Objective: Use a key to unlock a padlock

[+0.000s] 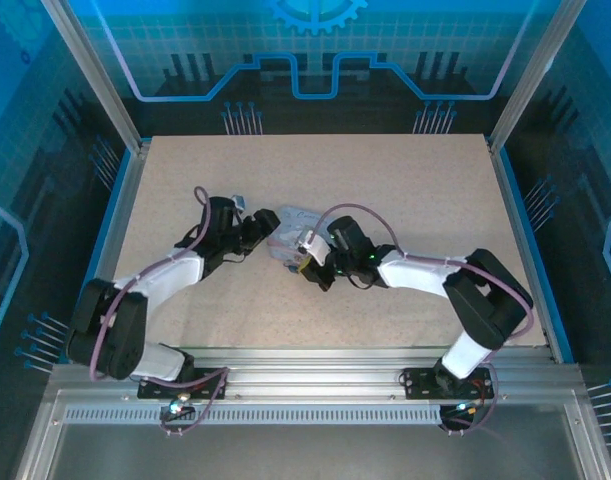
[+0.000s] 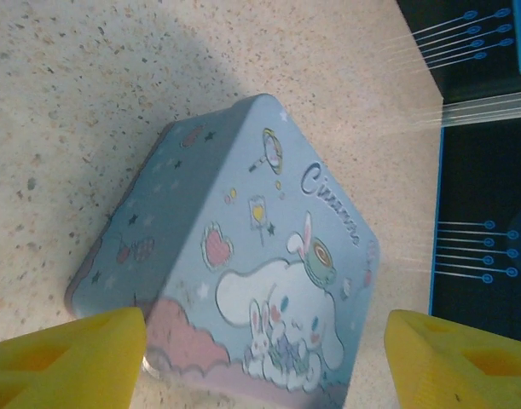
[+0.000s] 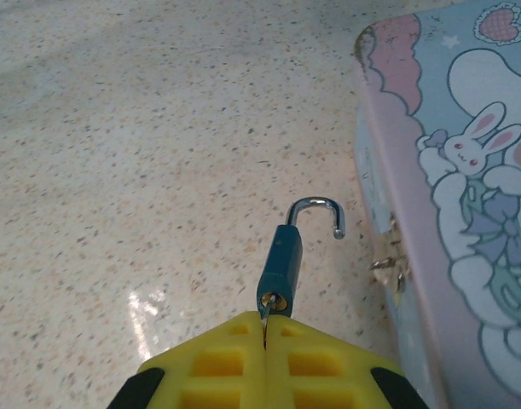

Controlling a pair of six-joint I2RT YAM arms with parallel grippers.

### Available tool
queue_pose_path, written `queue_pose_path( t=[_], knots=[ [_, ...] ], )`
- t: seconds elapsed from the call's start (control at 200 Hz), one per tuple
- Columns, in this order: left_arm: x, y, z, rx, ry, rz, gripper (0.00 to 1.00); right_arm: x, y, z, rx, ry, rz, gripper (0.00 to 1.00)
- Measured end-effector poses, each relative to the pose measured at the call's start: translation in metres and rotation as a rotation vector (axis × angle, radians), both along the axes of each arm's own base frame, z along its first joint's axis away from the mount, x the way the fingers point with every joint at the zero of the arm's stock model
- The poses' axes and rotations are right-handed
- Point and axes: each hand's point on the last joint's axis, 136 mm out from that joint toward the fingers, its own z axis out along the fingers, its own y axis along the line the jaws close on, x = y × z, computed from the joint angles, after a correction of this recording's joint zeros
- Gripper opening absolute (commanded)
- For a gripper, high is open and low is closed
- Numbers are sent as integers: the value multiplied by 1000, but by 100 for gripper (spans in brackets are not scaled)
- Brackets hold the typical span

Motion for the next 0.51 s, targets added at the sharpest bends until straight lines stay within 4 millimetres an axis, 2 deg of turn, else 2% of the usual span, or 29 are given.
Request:
queue_pose_path(
  t=[0.09, 0.195, 0.35, 0.505],
  knots=[
    [-10, 5, 14, -3, -31, 6, 76, -6, -6, 10, 9, -15, -7, 0],
    [-25, 10, 22, -3, -46, 13, 77, -10, -12, 25, 28, -42, -25, 0],
    [-50, 17, 16, 0, -21, 14, 77, -15, -22, 45, 56, -72, -56, 0],
    [-71, 16, 5, -24, 42, -8, 77, -19, -31, 63, 83, -97, -91, 0]
  ],
)
